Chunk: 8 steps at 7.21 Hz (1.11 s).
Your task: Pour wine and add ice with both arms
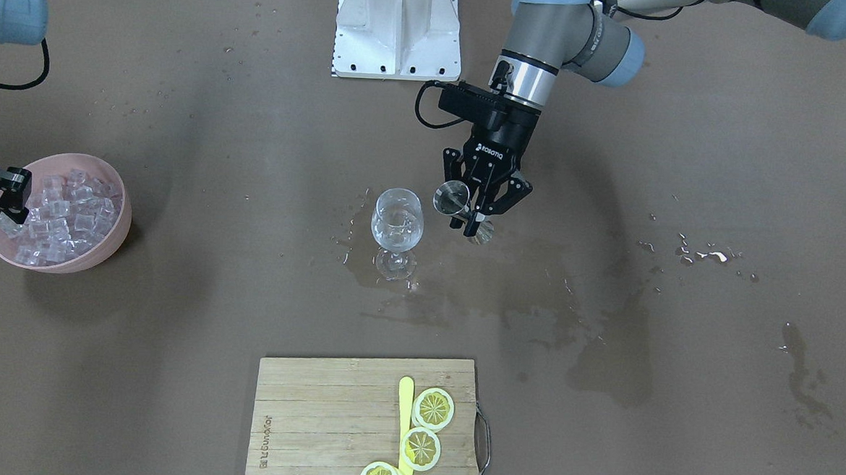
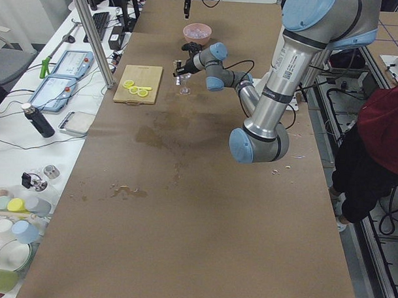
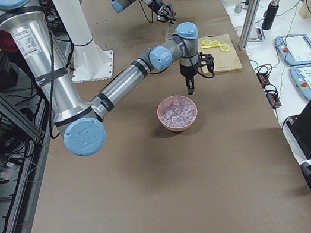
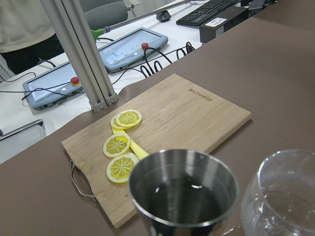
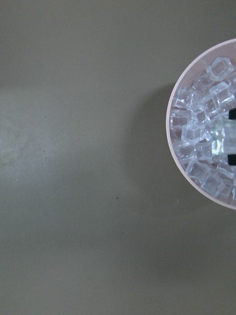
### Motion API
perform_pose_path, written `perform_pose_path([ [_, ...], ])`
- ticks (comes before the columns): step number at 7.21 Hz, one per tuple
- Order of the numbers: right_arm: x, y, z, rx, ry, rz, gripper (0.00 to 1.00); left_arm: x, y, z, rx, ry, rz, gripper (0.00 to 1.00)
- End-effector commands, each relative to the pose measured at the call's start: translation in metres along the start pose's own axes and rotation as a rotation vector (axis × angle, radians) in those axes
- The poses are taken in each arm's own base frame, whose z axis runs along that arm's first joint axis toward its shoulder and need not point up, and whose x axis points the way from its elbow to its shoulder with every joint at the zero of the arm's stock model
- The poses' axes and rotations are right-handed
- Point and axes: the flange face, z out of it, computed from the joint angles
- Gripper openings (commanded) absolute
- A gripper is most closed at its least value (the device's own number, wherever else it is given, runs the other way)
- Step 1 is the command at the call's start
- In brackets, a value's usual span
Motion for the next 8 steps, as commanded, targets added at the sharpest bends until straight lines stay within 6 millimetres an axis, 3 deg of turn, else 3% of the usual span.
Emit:
perform_pose_path([
  [1,0.000,-0.001,-0.003,0.001,-0.008,0.002,0.13,0.014,-0.001,-0.002,-0.007,-0.018,0.025,0.00],
  [3,0.003,-0.003,-0.006,0.005,-0.012,0.008,0.13,0.036,-0.001,-0.001,-0.020,-0.041,0.096,0.00],
  [8,0.005,-0.001,-0.011,0.006,-0.023,0.012,0.13,0.041,-0.013,0.001,-0.059,-0.109,0.215,0.00],
])
